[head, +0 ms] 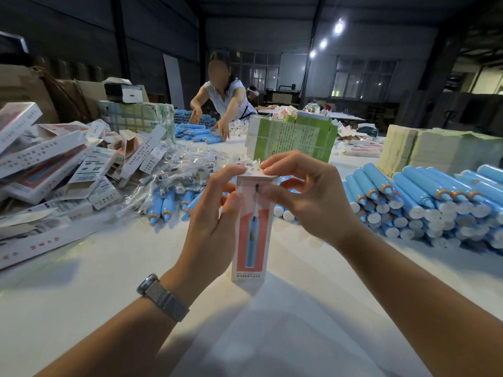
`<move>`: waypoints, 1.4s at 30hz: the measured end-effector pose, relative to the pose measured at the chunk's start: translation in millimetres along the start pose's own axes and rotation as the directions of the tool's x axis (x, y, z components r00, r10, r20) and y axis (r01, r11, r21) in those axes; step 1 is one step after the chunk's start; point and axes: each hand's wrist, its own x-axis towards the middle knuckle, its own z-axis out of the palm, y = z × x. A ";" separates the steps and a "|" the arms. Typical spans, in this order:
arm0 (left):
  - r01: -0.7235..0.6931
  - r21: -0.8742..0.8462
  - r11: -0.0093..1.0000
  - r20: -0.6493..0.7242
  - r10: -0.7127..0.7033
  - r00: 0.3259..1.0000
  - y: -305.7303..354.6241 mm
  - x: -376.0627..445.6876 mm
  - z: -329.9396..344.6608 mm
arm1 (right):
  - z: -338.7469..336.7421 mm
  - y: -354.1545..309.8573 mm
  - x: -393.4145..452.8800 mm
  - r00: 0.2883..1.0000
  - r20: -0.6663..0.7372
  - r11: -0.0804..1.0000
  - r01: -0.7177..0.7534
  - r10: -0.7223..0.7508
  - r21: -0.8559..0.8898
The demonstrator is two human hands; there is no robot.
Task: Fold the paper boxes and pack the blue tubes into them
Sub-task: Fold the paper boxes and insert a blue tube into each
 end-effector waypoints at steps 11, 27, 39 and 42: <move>0.035 -0.106 0.994 0.008 -0.034 0.999 6.0 5.2 -1.5 | 8.9 -4.8 -0.4 0.997 -0.074 1.000 0.002 -0.003 -0.013; 0.041 -0.201 0.979 0.089 -0.024 0.996 18.2 37.3 15.7 | -6.7 0.8 2.3 0.987 -0.144 0.987 0.045 -0.068 -0.154; 0.001 -0.243 0.970 -0.008 -0.003 1.000 12.6 25.8 18.5 | -5.1 -1.2 3.1 0.994 -0.103 0.995 0.034 -0.044 -0.096; -0.030 -0.199 0.980 -0.014 0.027 1.000 12.8 26.1 22.1 | -4.8 -1.7 2.5 0.993 -0.117 0.994 0.016 -0.029 -0.112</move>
